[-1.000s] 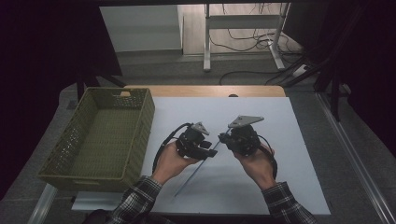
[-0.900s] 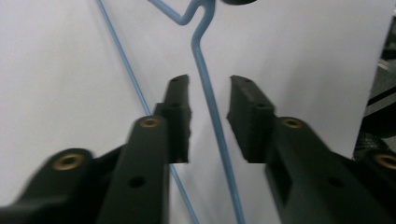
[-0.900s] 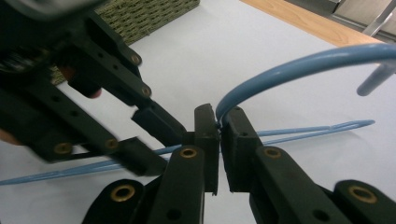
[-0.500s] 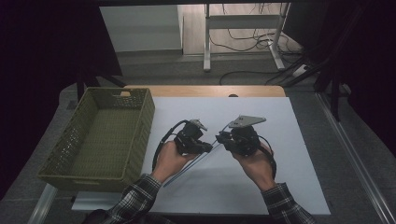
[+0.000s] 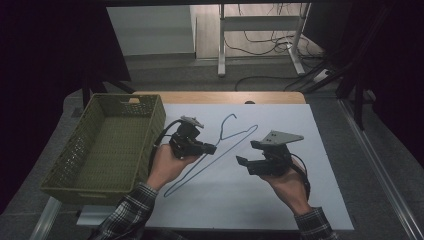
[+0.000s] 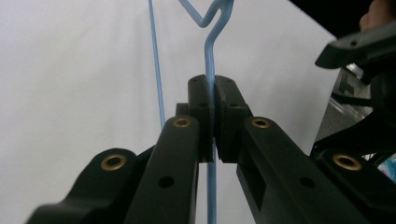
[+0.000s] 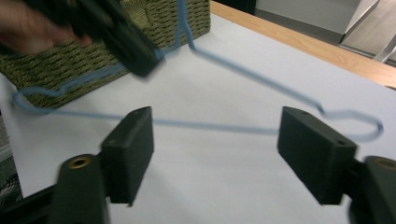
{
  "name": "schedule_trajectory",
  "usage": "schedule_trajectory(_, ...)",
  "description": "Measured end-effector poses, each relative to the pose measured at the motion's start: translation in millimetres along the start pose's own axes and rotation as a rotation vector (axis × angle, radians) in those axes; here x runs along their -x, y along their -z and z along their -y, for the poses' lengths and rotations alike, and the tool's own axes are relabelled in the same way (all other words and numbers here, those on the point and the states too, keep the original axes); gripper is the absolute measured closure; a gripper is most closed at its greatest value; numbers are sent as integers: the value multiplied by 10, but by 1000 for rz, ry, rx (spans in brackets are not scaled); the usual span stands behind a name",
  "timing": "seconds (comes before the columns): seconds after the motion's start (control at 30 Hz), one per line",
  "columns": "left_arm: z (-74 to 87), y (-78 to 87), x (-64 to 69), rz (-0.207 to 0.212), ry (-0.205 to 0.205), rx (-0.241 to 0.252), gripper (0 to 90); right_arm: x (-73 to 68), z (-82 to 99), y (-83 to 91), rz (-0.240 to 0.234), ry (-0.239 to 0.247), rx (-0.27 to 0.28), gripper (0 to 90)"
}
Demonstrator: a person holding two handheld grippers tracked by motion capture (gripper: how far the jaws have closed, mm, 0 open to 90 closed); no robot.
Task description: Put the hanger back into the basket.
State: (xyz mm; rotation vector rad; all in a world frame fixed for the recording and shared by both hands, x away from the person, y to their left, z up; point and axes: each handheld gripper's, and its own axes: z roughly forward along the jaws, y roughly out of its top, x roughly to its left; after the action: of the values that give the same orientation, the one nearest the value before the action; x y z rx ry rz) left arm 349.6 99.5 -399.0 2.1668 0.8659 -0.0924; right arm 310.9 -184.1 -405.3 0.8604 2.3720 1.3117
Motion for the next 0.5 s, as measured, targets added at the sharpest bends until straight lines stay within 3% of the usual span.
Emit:
schedule_trajectory(0.23, -38, 371, -61, -15, 17, 42, 877, 71, 145, 139, -4, -50, 7, 126)
schedule_trajectory(0.5, -95, 809, -110, -49, 29, 76, 877, 105, 276, 245, -5, -59, -10, 54)
